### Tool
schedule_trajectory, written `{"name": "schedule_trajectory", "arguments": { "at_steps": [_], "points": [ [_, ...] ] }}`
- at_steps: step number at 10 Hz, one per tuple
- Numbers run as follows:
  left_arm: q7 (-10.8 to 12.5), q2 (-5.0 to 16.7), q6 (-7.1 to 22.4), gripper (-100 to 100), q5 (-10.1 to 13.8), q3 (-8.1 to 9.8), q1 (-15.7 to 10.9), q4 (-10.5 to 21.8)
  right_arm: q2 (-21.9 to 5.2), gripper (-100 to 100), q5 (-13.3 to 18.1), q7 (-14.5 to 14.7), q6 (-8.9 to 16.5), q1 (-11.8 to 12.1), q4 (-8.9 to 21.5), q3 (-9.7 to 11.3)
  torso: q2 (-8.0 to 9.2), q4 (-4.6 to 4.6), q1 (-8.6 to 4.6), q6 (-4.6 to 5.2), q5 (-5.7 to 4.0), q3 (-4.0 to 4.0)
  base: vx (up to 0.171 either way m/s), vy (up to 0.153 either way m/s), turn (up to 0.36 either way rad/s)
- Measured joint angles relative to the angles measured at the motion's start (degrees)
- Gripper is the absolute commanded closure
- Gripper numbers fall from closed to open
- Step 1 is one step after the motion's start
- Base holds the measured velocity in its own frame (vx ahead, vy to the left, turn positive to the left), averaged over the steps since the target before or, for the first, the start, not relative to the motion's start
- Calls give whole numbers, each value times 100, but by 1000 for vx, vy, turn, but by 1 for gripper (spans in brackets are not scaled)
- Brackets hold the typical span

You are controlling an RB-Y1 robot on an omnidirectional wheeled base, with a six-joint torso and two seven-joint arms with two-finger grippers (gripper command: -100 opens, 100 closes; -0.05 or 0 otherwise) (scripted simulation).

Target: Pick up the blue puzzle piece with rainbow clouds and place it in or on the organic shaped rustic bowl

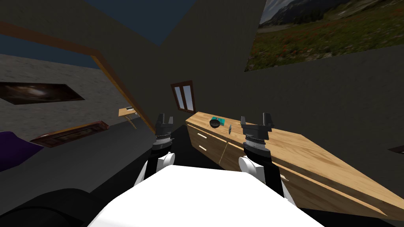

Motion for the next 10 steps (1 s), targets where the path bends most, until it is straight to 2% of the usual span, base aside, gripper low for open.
{"name": "schedule_trajectory", "arguments": {
  "at_steps": [5, 10],
  "points": [
    [0, 0, 0, 0, 0, 0, 0, 0, -588, -100, 256, 283, 54, -10, 256, -97, -3, -1, 0, 0, 0, -2, 7, 5, 10],
    [0, 0, 0, 0, 0, 0, 0, 0, -881, -100, 855, 950, 228, -35, 732, -221, -4, -1, 0, 0, 0, -2, 8, 4, 27]
  ]
}}
